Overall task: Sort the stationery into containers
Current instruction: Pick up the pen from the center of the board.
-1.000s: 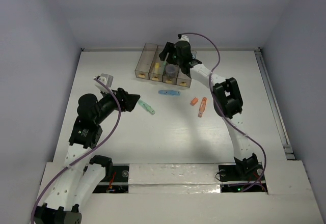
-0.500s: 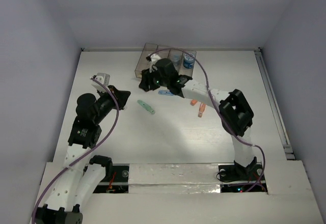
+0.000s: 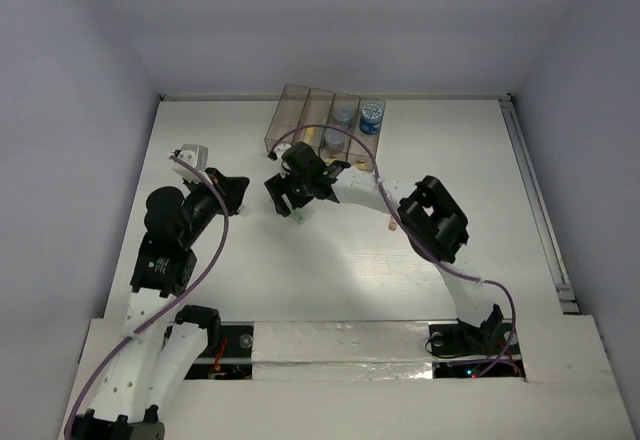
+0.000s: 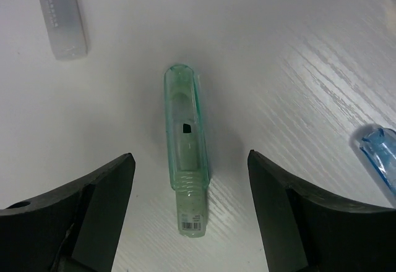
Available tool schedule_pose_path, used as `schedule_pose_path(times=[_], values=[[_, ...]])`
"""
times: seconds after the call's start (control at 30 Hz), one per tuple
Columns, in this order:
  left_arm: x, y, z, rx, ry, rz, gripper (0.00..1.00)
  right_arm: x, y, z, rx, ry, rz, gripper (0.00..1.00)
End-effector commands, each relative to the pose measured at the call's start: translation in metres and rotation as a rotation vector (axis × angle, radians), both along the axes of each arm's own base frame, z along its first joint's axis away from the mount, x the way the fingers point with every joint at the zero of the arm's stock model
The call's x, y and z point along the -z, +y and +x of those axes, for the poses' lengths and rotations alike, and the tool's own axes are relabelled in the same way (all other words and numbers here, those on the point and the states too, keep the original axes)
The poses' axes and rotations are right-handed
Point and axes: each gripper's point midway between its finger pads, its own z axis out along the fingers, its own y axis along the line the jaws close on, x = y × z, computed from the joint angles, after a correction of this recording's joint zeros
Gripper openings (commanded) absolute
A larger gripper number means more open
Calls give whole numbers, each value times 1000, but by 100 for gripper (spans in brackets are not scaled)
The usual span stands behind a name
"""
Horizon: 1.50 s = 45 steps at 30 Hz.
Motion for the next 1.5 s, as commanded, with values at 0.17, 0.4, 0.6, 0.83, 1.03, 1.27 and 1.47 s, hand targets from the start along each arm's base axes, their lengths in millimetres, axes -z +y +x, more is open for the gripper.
schedule_pose_path(times=[0.17,0.4,0.6,0.83,1.03,1.27,1.47], values=[[-29,3,-1,-13,-77,-10,0,-32,43,11,-75,-113,62,80],[-32,11,-1,-60,-79,-3,0,-28,96,5,-190,-134,137,80],[-36,19,-1,-105,-82,-1,0,-27,136,-4,-246,-193,143,81],[-38,22,-1,-125,-87,0,0,11,137,-1,-209,-306,0,64],[-40,30,0,-173,-86,-2,0,10,131,6,-131,-332,15,14],[-39,45,1,-258,-76,-13,9,-67,132,3,34,-356,303,0],[-38,46,3,-270,-66,-33,21,-133,87,-5,171,-347,544,0]])
